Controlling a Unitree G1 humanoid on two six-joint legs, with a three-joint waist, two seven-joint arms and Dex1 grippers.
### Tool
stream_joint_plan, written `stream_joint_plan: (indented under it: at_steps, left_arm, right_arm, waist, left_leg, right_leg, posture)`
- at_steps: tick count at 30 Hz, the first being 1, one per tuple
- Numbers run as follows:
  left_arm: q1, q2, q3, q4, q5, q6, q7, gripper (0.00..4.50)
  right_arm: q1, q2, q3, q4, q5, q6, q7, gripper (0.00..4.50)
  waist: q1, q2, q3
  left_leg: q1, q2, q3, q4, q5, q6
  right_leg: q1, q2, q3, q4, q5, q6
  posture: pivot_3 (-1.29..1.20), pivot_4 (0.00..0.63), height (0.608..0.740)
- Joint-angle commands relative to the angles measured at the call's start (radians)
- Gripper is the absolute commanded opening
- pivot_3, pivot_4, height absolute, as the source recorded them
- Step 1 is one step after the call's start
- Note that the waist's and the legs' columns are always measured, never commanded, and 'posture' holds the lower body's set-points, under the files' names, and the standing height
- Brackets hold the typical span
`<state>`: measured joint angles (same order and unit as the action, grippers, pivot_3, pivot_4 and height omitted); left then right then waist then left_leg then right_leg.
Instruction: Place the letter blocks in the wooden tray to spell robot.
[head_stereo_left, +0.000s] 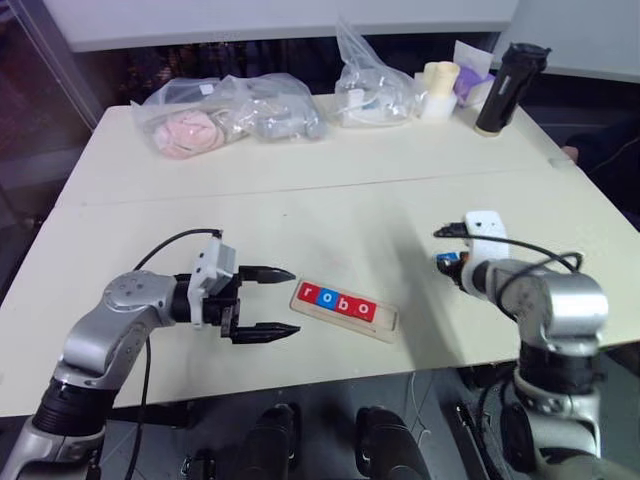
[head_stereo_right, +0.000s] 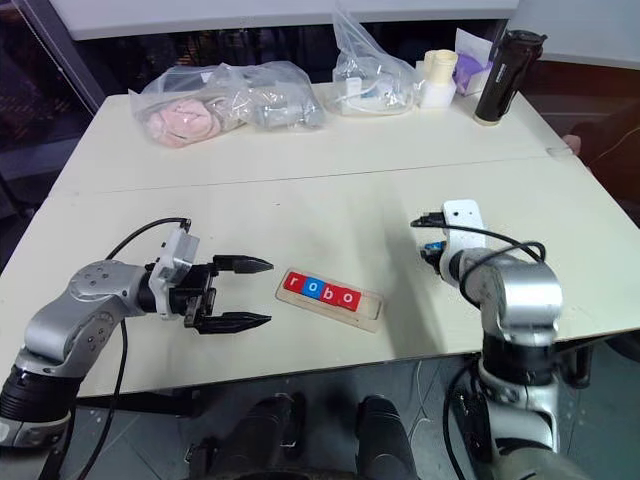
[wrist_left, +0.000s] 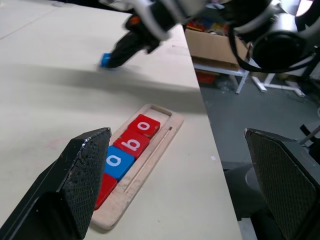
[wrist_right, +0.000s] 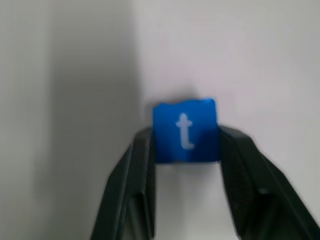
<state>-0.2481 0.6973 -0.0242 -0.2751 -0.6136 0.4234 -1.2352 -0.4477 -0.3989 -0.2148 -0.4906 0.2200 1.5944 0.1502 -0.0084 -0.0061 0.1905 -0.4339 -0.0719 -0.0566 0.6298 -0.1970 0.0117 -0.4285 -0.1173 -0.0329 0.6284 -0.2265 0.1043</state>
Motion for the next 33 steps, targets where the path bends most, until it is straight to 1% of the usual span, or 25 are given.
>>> stream_joint_plan:
  at_steps: [1, 3, 7, 12, 14, 16, 18, 19, 21, 22, 23, 25, 26, 27, 29, 31, 33]
  left_arm:
    - [0.002, 0.005, 0.012, -0.018, -0.003, -0.019, -0.008, 4.50]
    - [0.002, 0.004, 0.011, -0.016, -0.002, -0.020, -0.010, 4.50]
    - [-0.004, 0.001, 0.005, -0.012, 0.000, -0.020, -0.013, 4.50]
    - [-0.012, 0.001, 0.003, -0.009, -0.001, -0.016, -0.015, 4.50]
    - [-0.014, 0.003, 0.003, -0.009, -0.002, -0.014, -0.016, 4.50]
    - [-0.014, 0.003, 0.003, -0.010, -0.002, -0.012, -0.015, 4.50]
    - [-0.013, 0.004, 0.004, -0.012, -0.003, -0.010, -0.014, 4.50]
    - [-0.013, 0.004, 0.004, -0.013, -0.004, -0.008, -0.014, 4.50]
    - [-0.013, 0.005, 0.005, -0.013, -0.004, -0.007, -0.014, 4.50]
    - [-0.014, 0.004, 0.004, -0.012, -0.004, -0.007, -0.013, 4.50]
    - [-0.016, 0.004, 0.003, -0.010, -0.002, -0.007, -0.013, 4.50]
    - [-0.020, 0.002, 0.001, -0.010, -0.002, -0.005, -0.010, 4.50]
    - [-0.022, 0.001, 0.002, -0.010, -0.003, -0.004, -0.009, 4.50]
    - [-0.022, 0.001, 0.002, -0.010, -0.004, -0.003, -0.008, 4.50]
    - [-0.022, 0.002, 0.002, -0.012, -0.003, -0.003, -0.007, 4.50]
    - [-0.020, 0.003, 0.004, -0.013, -0.005, -0.001, -0.007, 4.50]
    - [-0.019, 0.005, 0.007, -0.018, -0.008, 0.002, -0.004, 4.50]
  right_arm:
    - [0.107, -0.001, -0.026, -0.196, 0.083, 0.020, -0.020, 1.15]
    - [0.169, 0.008, -0.039, -0.260, 0.129, 0.020, -0.038, 1.15]
    - [0.242, 0.016, -0.051, -0.305, 0.200, 0.020, -0.095, 1.15]
    - [0.279, 0.018, -0.058, -0.319, 0.284, 0.020, -0.164, 1.15]
    - [0.285, 0.010, -0.062, -0.322, 0.322, 0.020, -0.186, 2.18]
    - [0.287, -0.016, -0.070, -0.315, 0.362, 0.020, -0.196, 3.05]
    - [0.264, -0.102, -0.053, -0.304, 0.409, 0.020, -0.155, 4.10]
    - [0.237, -0.168, -0.031, -0.302, 0.439, 0.020, -0.103, 4.46]
    - [0.176, -0.327, 0.010, -0.300, 0.489, 0.005, 0.052, 4.46]
    - [0.173, -0.425, 0.038, -0.294, 0.505, -0.049, 0.149, 4.46]
    - [0.180, -0.505, 0.061, -0.285, 0.506, -0.117, 0.233, 4.46]
    - [0.215, -0.658, 0.111, -0.243, 0.446, -0.319, 0.398, 4.46]
    - [0.232, -0.711, 0.129, -0.217, 0.409, -0.421, 0.468, 4.46]
    - [0.254, -0.761, 0.150, -0.177, 0.350, -0.562, 0.549, 4.46]
    - [0.283, -0.825, 0.185, -0.062, 0.246, -0.834, 0.704, 4.46]
    - [0.287, -0.840, 0.209, 0.032, 0.188, -0.998, 0.798, 4.46]
    - [0.243, -0.829, 0.267, 0.168, 0.111, -1.146, 0.873, 4.46]
  waist:
    - [-0.002, 0.000, 0.000]
    - [-0.004, 0.000, 0.000]
    - [-0.003, 0.000, 0.000]
    - [-0.002, 0.000, 0.000]
    - [-0.002, 0.000, 0.000]
    - [-0.002, 0.000, 0.000]
    - [-0.002, 0.000, 0.000]
    - [-0.001, 0.000, 0.000]
    - [-0.002, 0.002, 0.001]
    - [-0.002, 0.002, 0.001]
    - [-0.002, 0.001, 0.001]
    - [0.003, 0.001, 0.001]
    - [0.004, 0.001, 0.001]
    - [0.004, 0.001, 0.001]
    - [0.002, 0.001, 0.001]
    - [-0.001, 0.001, 0.001]
    - [-0.002, 0.001, 0.001]
  left_leg:
    - [0.000, 0.000, 0.000, 0.000, 0.000, 0.000]
    - [0.000, 0.000, 0.000, 0.000, 0.000, 0.000]
    - [0.000, 0.001, 0.000, 0.001, 0.000, -0.001]
    - [-0.001, 0.001, 0.000, 0.000, 0.000, -0.001]
    - [-0.001, 0.001, 0.000, -0.001, 0.000, -0.001]
    - [-0.002, 0.001, 0.000, -0.002, 0.000, 0.000]
    - [-0.003, 0.001, 0.000, -0.001, 0.000, 0.000]
    - [-0.004, 0.001, 0.000, -0.001, 0.000, 0.000]
    - [-0.005, 0.001, 0.000, 0.001, -0.001, 0.001]
    - [-0.005, 0.000, 0.000, 0.001, -0.001, 0.001]
    - [-0.005, 0.001, 0.000, 0.002, -0.001, 0.001]
    - [-0.005, 0.002, -0.002, 0.001, -0.001, 0.001]
    - [-0.006, 0.002, -0.003, 0.000, -0.001, 0.002]
    - [-0.006, 0.002, -0.003, 0.000, -0.002, 0.002]
    - [-0.007, 0.001, -0.001, 0.001, -0.002, 0.003]
    - [-0.008, 0.000, 0.000, 0.002, -0.002, 0.003]
    - [-0.008, 0.000, 0.000, 0.002, -0.002, 0.003]
  right_leg:
    - [0.000, 0.000, 0.000, -0.001, 0.000, 0.000]
    - [0.000, -0.001, 0.000, -0.001, -0.001, -0.001]
    - [0.000, -0.001, 0.000, -0.001, -0.001, -0.001]
    - [0.000, -0.002, 0.001, -0.004, -0.001, -0.001]
    - [0.000, -0.002, 0.000, -0.006, -0.001, -0.001]
    - [0.000, -0.001, 0.000, -0.008, 0.000, -0.001]
    - [0.000, -0.001, 0.000, -0.009, 0.000, -0.001]
    - [0.000, -0.001, 0.000, -0.009, 0.000, -0.001]
    - [0.000, -0.001, -0.001, -0.010, 0.000, -0.001]
    - [0.000, -0.001, -0.001, -0.010, 0.000, -0.001]
    - [0.001, -0.001, -0.002, -0.011, 0.000, -0.001]
    - [0.002, -0.001, -0.006, -0.013, -0.001, 0.000]
    - [0.002, -0.001, -0.007, -0.014, -0.001, 0.000]
    - [0.002, -0.001, -0.008, -0.015, 0.000, 0.000]
    - [0.002, -0.001, -0.008, -0.015, 0.000, 0.000]
    - [0.002, -0.002, -0.007, -0.015, 0.000, 0.000]
    - [0.002, -0.002, -0.007, -0.015, 0.000, 0.001]
  posture:
    - [0.00, 0.150, 0.725]
    - [0.00, 0.150, 0.725]
    - [0.00, 0.150, 0.725]
    - [0.00, 0.150, 0.725]
    - [0.00, 0.150, 0.725]
    - [0.00, 0.150, 0.725]
    - [0.00, 0.150, 0.725]
    - [0.00, 0.150, 0.725]
    - [0.00, 0.150, 0.725]
    - [0.00, 0.150, 0.725]
    - [0.00, 0.150, 0.725]
    - [0.00, 0.150, 0.725]
    - [0.00, 0.150, 0.725]
    - [0.00, 0.150, 0.725]
    - [0.00, 0.150, 0.725]
    - [0.00, 0.150, 0.725]
    - [0.00, 0.150, 0.725]
